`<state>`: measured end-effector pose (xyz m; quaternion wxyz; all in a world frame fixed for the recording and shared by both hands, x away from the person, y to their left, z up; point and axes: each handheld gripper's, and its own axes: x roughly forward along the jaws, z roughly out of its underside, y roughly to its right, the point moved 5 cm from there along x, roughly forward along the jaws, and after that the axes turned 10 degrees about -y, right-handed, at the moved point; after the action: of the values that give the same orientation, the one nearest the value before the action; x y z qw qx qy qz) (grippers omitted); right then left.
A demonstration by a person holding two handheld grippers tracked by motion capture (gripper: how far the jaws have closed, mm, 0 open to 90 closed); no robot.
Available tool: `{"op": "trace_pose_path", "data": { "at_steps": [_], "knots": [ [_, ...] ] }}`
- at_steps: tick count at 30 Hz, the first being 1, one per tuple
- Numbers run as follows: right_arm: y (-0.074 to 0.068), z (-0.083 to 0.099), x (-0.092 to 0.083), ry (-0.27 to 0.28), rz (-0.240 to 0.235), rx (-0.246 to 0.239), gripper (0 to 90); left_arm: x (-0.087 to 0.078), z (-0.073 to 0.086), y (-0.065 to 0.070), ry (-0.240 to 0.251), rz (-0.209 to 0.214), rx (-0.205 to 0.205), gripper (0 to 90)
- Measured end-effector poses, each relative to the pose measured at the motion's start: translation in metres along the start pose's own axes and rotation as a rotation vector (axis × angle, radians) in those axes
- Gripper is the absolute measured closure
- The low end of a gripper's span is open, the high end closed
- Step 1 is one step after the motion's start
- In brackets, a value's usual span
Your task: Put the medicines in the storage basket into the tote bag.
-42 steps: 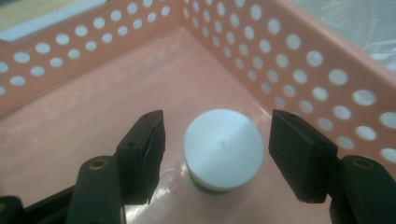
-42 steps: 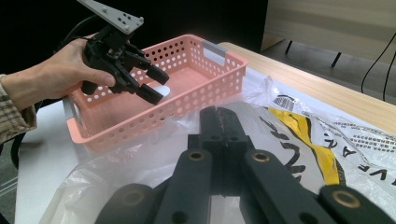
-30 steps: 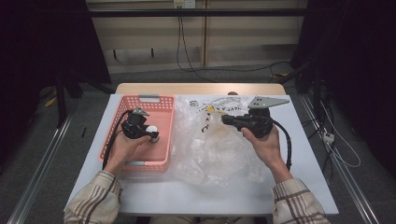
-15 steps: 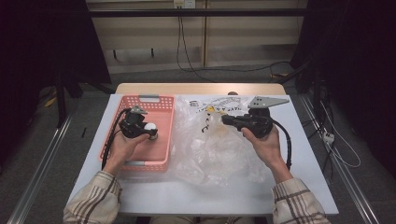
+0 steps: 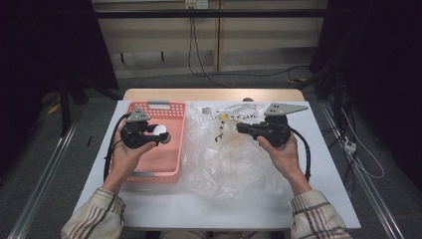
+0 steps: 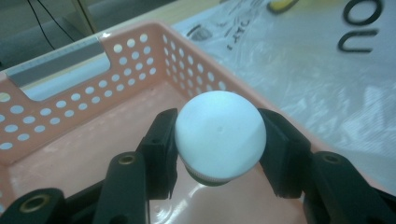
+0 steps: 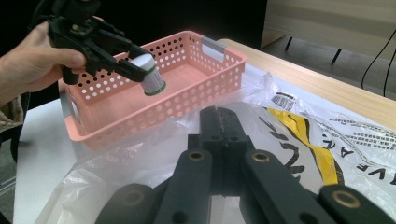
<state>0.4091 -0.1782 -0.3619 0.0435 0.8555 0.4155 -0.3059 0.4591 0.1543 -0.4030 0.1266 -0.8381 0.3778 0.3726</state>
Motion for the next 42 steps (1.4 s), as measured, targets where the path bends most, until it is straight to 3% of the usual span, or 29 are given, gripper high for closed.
{"op": "trace_pose_path", "data": {
  "at_steps": [3,8,21,32,42],
  "knots": [
    [0.000,0.000,0.001,-0.002,0.001,-0.003,90.0,-0.009,-0.004,0.009,0.044,0.009,0.015,51.0],
    [-0.001,0.000,0.000,0.000,-0.001,-0.004,90.0,-0.018,-0.008,0.022,0.078,0.018,0.031,51.0],
    [-0.001,0.002,0.001,-0.005,0.003,-0.004,90.0,-0.036,-0.014,0.042,0.133,0.052,0.064,51.0],
    [-0.001,0.003,-0.001,-0.007,0.010,-0.003,90.0,-0.033,-0.022,0.073,0.136,0.087,0.151,51.0],
    [-0.001,0.004,0.001,-0.014,0.009,-0.007,90.0,-0.034,-0.029,0.099,0.143,0.120,0.186,51.0]
  ]
}}
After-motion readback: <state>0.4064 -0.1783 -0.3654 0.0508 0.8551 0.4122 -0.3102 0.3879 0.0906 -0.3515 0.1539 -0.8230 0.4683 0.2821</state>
